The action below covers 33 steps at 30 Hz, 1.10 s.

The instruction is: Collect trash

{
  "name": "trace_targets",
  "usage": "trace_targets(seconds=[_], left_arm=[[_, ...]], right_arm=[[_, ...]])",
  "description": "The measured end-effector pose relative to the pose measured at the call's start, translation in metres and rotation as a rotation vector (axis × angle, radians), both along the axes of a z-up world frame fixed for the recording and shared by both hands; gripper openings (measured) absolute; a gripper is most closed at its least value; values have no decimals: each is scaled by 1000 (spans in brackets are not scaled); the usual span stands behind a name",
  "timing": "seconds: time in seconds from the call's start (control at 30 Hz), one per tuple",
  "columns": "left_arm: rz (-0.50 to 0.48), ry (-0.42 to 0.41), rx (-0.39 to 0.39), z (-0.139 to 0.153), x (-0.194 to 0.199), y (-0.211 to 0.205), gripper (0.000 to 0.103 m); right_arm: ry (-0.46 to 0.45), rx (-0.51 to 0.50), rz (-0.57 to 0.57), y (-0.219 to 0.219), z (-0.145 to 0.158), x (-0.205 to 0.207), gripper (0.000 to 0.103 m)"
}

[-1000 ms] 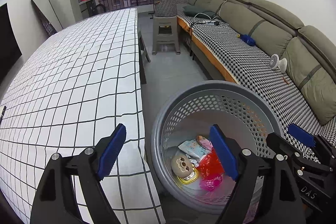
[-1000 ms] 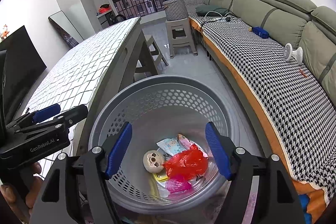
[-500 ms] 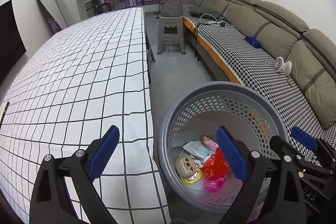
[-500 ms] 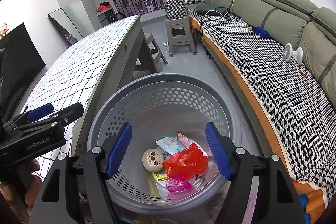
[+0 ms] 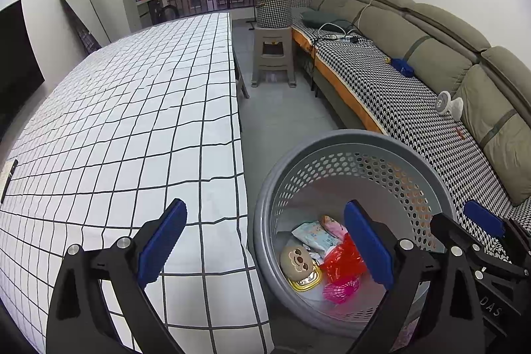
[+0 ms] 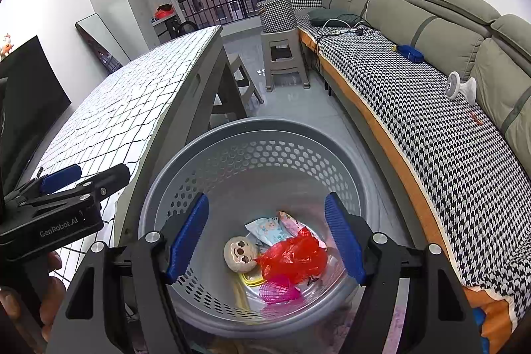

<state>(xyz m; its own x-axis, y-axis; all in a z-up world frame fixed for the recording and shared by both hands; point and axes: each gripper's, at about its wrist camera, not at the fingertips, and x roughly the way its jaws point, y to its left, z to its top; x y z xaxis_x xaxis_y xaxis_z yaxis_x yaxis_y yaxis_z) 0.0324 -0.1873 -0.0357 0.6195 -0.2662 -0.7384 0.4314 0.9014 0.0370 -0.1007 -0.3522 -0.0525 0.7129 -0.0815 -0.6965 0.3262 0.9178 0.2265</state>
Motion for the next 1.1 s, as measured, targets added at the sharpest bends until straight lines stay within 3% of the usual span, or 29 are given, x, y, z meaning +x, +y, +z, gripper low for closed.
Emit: trace_targets(seconds=[1.1], left_arm=[[24,3,20,-3,1,2,97]], right_arm=[[-6,-5,-1,4,1,-3,71]])
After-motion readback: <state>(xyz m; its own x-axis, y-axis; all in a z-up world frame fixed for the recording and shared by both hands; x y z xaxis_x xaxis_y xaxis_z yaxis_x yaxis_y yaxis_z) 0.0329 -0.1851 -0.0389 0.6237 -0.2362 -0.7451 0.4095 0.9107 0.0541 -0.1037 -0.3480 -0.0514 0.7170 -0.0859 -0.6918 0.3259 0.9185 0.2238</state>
